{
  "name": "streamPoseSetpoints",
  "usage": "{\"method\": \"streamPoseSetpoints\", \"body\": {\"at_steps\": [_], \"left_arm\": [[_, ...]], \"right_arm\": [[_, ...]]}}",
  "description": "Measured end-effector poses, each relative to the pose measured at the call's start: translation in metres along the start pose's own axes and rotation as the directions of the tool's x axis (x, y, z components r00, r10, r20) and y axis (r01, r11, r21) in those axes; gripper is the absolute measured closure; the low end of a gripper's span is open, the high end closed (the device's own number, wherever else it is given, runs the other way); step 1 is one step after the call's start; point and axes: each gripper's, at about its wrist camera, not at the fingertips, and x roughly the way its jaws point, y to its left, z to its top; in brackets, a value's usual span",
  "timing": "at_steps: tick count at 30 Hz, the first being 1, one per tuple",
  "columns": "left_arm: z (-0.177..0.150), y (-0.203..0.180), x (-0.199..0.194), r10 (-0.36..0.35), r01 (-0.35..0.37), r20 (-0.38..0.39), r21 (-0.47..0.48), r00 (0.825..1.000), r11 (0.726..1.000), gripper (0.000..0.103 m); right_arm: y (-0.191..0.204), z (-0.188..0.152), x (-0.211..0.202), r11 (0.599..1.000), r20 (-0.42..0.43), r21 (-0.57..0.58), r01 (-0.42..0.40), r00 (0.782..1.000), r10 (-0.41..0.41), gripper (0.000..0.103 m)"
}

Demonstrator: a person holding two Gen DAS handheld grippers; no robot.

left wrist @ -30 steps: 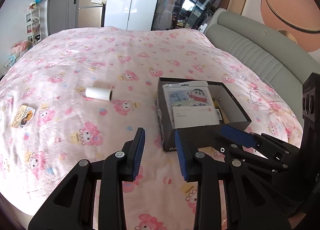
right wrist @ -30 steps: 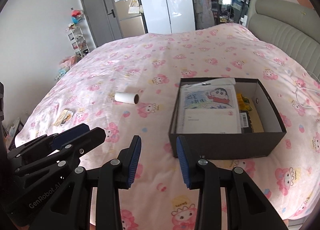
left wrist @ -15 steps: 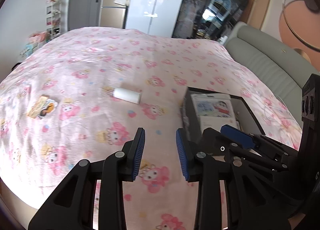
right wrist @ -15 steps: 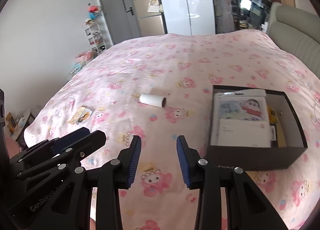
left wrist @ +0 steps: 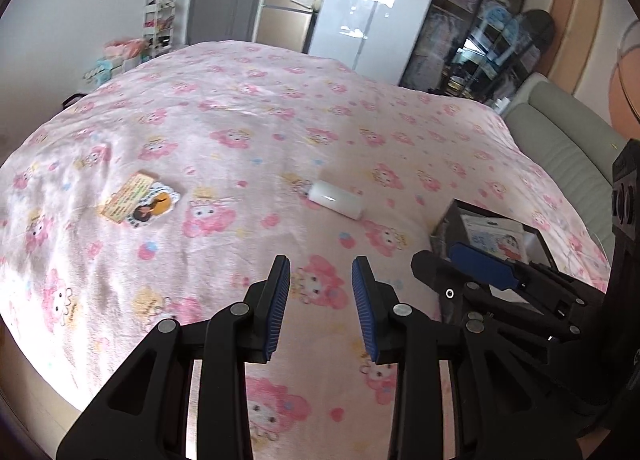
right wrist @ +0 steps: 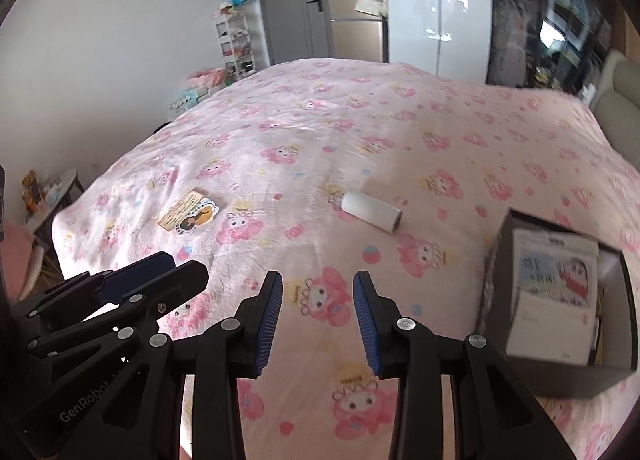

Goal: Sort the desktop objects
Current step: 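Move the left tool toward the sticker card and white roller tube, then lower the open left tool onto the orange sticker card edge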

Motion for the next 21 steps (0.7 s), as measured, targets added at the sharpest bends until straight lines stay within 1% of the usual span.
{"method": "streamPoseSetpoints", "body": {"at_steps": [5, 7, 10, 13, 16, 19, 21], "left_arm": [[0.006, 0.052, 0.012, 0.091, -0.09, 0.015, -0.055, 0.996, 0.994, 0.071], [0.009, 0.077, 0.02, 0.105, -0.104, 0.006, -0.082, 0.994, 0.991, 0.071], [0.013, 0.111, 0.033, 0.119, -0.119, -0.003, -0.118, 0.993, 0.986, 0.071], [0.013, 0.146, 0.053, 0.146, -0.149, -0.026, -0.15, 0.989, 0.977, 0.071], [0.008, 0.177, 0.073, 0.211, -0.216, -0.047, -0.167, 0.976, 0.962, 0.071], [0.001, 0.204, 0.091, 0.219, -0.231, -0.079, -0.218, 0.973, 0.948, 0.071], [0.001, 0.222, 0.103, 0.216, -0.234, -0.098, -0.243, 0.971, 0.941, 0.071]], "right_arm": [[0.046, 0.02, 0.043, 0.995, -0.038, -0.089, -0.034, 0.999, 0.03, 0.07], [0.063, 0.025, 0.062, 0.993, -0.055, -0.106, -0.06, 0.997, 0.054, 0.07], [0.083, 0.031, 0.091, 0.989, -0.094, -0.101, -0.111, 0.99, 0.102, 0.07], [0.105, 0.034, 0.121, 0.985, -0.129, -0.104, -0.139, 0.984, 0.126, 0.07], [0.124, 0.036, 0.159, 0.978, -0.192, -0.078, -0.192, 0.966, 0.174, 0.07], [0.136, 0.03, 0.197, 0.977, -0.283, -0.027, -0.214, 0.939, 0.198, 0.07], [0.142, 0.029, 0.208, 0.98, -0.266, -0.03, -0.199, 0.946, 0.184, 0.07]]}}
